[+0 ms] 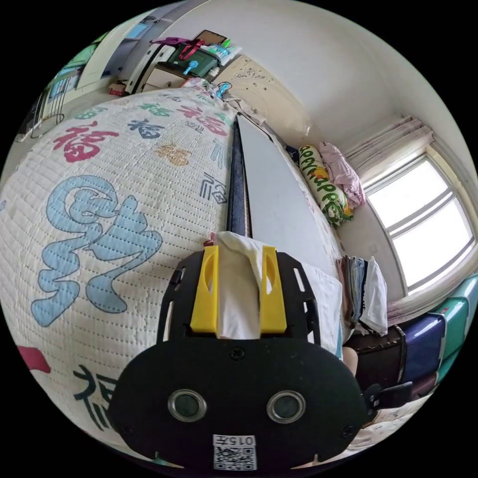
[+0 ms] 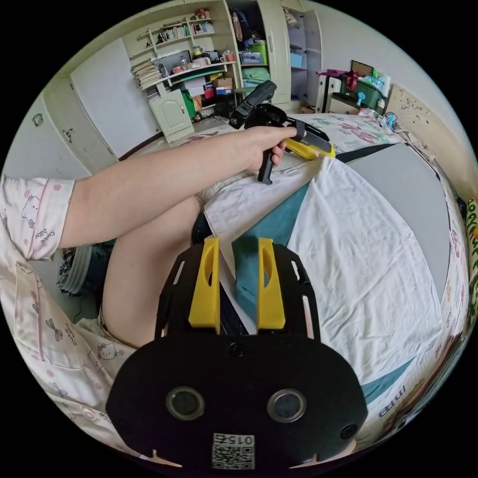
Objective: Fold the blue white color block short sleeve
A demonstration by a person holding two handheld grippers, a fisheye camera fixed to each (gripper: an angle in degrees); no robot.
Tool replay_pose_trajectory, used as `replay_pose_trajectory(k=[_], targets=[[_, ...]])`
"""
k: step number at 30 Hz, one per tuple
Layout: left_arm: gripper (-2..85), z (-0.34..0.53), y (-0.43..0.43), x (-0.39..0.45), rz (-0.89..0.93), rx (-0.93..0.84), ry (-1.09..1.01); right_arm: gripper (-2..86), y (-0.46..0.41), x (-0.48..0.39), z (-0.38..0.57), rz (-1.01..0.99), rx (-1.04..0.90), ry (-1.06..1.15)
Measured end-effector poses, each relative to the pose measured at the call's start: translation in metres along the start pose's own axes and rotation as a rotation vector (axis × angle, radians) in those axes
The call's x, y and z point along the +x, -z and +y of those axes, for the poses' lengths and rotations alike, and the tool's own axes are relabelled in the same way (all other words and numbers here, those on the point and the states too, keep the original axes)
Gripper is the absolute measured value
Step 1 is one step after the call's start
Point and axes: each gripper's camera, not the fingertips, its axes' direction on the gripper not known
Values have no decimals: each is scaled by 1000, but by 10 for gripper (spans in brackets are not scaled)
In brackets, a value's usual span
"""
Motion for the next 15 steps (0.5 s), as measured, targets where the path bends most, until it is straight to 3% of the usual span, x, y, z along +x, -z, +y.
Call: replay_pose_trajectory(k=[5, 9, 15], targets=[[14, -34, 39, 7, -17, -33, -100, 33, -6, 0, -3, 59, -42, -16], [-1, -56, 72, 21, 2, -15, -138, 5, 8, 10, -2, -15, -45, -46], [-5, -94, 102, 76, -215, -74, -239, -4, 28, 8, -1, -24, -51, -26]])
